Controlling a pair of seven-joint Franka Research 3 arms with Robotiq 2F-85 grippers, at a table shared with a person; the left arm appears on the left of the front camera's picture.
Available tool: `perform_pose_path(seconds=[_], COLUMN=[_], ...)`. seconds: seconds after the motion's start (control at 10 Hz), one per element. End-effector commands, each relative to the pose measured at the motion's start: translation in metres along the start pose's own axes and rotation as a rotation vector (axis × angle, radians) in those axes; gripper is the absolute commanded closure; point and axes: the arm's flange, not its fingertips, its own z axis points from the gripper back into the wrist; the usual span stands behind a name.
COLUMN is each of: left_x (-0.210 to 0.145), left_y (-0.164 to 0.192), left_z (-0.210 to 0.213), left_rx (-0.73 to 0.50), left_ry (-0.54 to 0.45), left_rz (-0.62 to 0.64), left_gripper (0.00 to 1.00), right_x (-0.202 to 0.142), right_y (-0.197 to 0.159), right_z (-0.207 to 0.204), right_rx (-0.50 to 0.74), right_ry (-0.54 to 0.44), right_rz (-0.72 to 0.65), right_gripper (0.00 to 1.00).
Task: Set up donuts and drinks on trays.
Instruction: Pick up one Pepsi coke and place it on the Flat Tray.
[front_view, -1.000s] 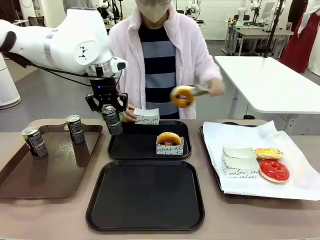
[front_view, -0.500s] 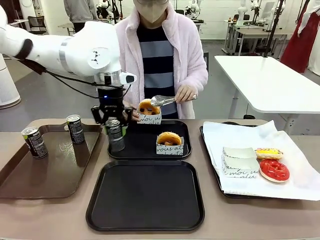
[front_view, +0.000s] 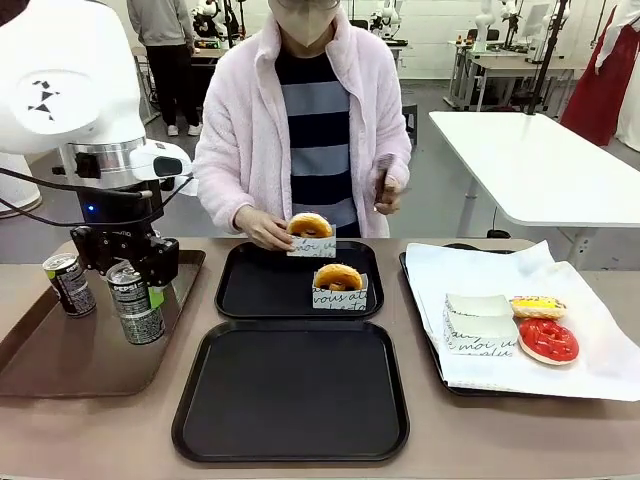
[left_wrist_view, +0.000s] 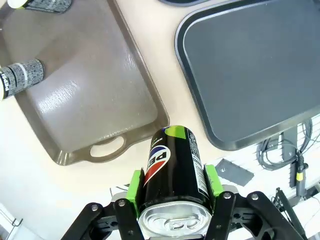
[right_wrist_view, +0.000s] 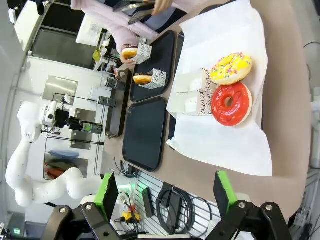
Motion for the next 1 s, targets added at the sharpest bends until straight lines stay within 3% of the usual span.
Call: perform_pose_path(seconds=[0.0,0.1,0.9], left_x=[0.019,0.0,0.0], left_y=[0.0,0.0,0.0], left_z=[-0.005,0.0,0.0], left_rx=[0.009,0.0,0.0], left_ry=[-0.086,0.0,0.0], left_rz=[0.062,0.0,0.0], left_gripper=[0.41,0.41,0.41], right_x=[0.001,0.001,0.001], right_y=[0.0,0.0,0.0], right_z=[0.001,0.001,0.001], right_rx=[0.017,0.017,0.017], right_ry=[-0.014,-0.014,-0.014], right_rz=[0.016,0.016,0.016], right_gripper=[0.0,0.0,0.0])
